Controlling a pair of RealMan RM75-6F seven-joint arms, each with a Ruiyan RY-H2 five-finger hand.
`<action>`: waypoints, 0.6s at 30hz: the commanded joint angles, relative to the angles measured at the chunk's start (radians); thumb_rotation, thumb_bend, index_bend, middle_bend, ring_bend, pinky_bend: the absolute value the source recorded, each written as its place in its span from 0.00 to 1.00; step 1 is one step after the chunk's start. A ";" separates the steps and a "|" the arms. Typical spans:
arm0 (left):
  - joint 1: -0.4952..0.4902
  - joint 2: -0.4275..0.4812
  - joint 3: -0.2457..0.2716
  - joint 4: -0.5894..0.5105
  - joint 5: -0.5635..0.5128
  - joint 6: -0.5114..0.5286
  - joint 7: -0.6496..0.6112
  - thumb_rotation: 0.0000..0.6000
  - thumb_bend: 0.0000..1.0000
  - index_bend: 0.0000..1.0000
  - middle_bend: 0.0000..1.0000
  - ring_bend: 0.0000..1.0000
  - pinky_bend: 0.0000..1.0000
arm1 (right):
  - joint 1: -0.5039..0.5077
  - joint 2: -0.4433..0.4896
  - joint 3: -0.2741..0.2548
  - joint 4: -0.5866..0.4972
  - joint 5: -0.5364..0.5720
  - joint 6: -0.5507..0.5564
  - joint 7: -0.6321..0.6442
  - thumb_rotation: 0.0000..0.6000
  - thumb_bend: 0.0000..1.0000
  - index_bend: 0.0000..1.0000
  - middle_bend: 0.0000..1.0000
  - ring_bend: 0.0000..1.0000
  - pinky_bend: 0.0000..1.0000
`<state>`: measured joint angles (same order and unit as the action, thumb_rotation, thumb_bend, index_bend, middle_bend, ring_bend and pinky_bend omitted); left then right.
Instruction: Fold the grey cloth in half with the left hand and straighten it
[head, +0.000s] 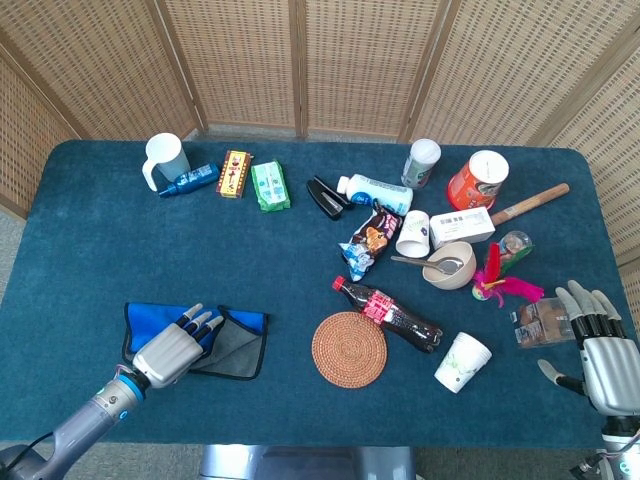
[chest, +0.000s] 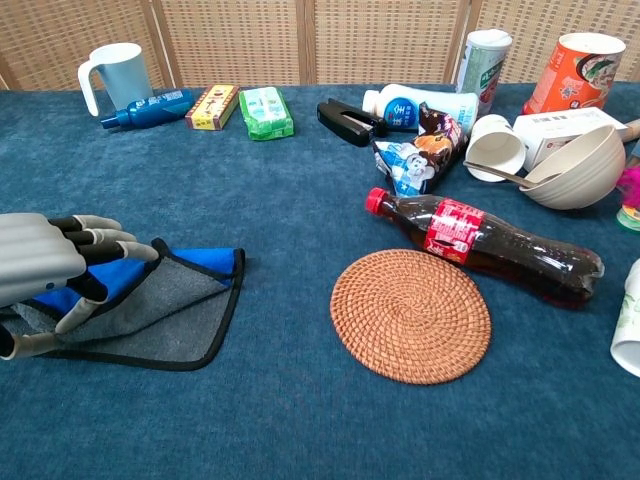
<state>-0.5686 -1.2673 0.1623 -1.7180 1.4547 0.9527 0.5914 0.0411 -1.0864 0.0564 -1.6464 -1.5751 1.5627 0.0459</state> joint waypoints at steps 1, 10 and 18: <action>-0.007 0.012 0.004 -0.008 0.012 -0.014 -0.017 1.00 0.48 0.39 0.00 0.00 0.00 | 0.000 0.000 0.000 0.000 -0.001 0.001 0.001 1.00 0.10 0.00 0.00 0.00 0.12; -0.007 0.027 0.006 -0.009 0.040 -0.018 -0.047 1.00 0.47 0.18 0.00 0.00 0.00 | -0.001 0.001 -0.001 -0.001 -0.002 0.002 -0.001 1.00 0.10 0.00 0.00 0.00 0.12; 0.010 0.015 -0.008 0.011 0.042 0.012 -0.011 1.00 0.35 0.00 0.00 0.00 0.00 | -0.001 0.000 -0.002 -0.002 -0.003 0.002 -0.002 1.00 0.10 0.00 0.00 0.00 0.12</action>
<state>-0.5623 -1.2492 0.1574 -1.7098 1.4975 0.9607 0.5757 0.0399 -1.0866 0.0549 -1.6481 -1.5784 1.5643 0.0434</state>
